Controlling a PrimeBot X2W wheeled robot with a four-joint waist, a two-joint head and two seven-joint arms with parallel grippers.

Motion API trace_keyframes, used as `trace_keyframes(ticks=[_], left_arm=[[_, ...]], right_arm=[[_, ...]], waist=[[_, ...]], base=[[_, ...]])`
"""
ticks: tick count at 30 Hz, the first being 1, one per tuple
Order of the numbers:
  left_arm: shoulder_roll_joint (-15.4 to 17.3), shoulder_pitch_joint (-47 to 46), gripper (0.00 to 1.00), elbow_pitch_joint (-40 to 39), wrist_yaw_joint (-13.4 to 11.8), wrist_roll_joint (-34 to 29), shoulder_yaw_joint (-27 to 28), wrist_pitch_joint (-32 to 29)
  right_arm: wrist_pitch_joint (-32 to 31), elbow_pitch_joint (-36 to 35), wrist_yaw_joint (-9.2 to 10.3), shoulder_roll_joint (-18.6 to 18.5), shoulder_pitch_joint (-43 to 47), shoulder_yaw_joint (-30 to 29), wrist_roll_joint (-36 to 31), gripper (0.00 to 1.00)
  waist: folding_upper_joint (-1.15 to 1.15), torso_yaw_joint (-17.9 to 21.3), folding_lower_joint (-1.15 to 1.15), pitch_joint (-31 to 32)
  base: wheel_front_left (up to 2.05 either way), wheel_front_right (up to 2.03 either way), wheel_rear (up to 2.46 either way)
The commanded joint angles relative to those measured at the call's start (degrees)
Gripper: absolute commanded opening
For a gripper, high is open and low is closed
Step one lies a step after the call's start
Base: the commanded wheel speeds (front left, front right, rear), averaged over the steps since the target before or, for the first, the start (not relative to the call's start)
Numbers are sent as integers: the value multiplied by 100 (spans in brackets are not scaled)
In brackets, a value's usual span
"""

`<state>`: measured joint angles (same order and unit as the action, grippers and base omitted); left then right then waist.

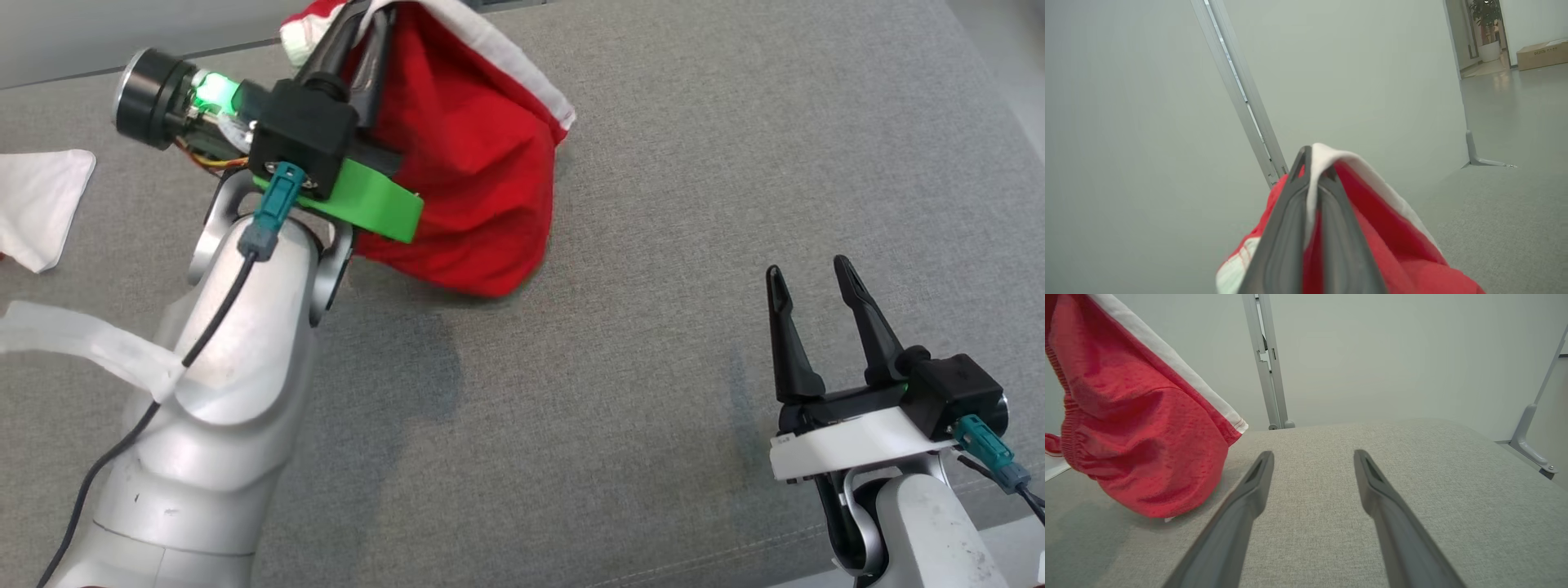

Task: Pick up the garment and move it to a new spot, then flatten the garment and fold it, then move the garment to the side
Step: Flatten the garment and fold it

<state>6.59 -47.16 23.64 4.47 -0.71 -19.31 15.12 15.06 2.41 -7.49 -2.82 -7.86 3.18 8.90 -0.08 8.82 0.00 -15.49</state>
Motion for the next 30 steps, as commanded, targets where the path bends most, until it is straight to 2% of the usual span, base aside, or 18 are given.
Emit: trace_keyframes(ticks=[1, 7, 18, 22, 25, 30], left_arm=[[-1, -11, 0, -336, 14, -73, -95, 4], [27, 621, 0, -880, -22, -11, -306, 2], [89, 2682, 0, -1166, -327, 381, -286, 3], [101, 3067, 0, -1126, -393, 406, -274, 3], [93, 3306, 0, -1022, -388, 465, -252, 3], [68, 3572, 0, -619, -217, 520, -325, 4]], right_arm=[[15, 11, 0, -13, -15, -31, -1, 100], [15, -7, 0, -12, 64, -111, -10, 100], [15, 50, 0, -13, 178, -159, -87, 100], [15, 98, 0, -13, 177, -114, -108, 100], [15, 126, 0, -14, 188, -91, -102, 100], [15, 198, 0, -13, 228, -35, -102, 100]], waist=[[8, -22, 0, 44], [8, -134, 0, 110], [8, -500, 0, 222], [8, -584, 0, 305], [8, -614, 0, 360], [8, -640, 0, 454]], base=[[0, 0, 0], [0, 0, 0], [0, 0, 0], [0, 0, 0], [0, 0, 0], [0, 0, 0]])
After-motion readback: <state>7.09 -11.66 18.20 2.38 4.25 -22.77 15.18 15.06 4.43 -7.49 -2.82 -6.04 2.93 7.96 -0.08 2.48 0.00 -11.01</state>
